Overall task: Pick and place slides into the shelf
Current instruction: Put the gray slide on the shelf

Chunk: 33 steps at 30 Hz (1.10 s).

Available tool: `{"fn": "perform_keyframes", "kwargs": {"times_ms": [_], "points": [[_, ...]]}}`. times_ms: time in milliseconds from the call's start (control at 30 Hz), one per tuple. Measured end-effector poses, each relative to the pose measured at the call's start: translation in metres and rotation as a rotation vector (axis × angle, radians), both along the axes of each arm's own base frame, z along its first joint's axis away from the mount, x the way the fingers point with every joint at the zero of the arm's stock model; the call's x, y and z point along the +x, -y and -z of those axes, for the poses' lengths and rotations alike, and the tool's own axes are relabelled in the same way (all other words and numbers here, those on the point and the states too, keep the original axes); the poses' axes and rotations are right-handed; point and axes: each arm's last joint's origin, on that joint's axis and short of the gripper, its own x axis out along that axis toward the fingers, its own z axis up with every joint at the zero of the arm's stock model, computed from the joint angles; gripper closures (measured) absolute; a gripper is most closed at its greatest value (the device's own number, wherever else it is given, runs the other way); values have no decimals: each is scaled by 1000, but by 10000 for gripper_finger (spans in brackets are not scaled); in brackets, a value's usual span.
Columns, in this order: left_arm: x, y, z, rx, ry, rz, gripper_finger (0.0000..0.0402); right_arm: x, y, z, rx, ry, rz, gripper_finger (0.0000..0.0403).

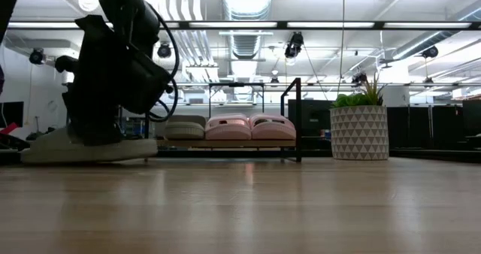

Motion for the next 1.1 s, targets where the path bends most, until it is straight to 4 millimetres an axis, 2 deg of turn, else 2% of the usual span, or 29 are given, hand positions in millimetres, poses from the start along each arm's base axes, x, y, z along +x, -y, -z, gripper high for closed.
{"fn": "perform_keyframes", "kwargs": {"times_ms": [233,467,800,933,1100], "points": [[-4,5,-9,-35,-77,66,399,0,0,0,0,0,0,328],[-13,17,-41,-65,-113,148,400,0,0,0,0,0,0,329],[-31,41,-96,-135,105,359,401,0,-1,0,-14,-12,-16,329],[-42,47,-112,-147,180,420,401,1,-6,1,-6,-54,-175,325],[-48,52,-121,-150,232,459,401,4,-16,0,33,-45,-364,326]]}}
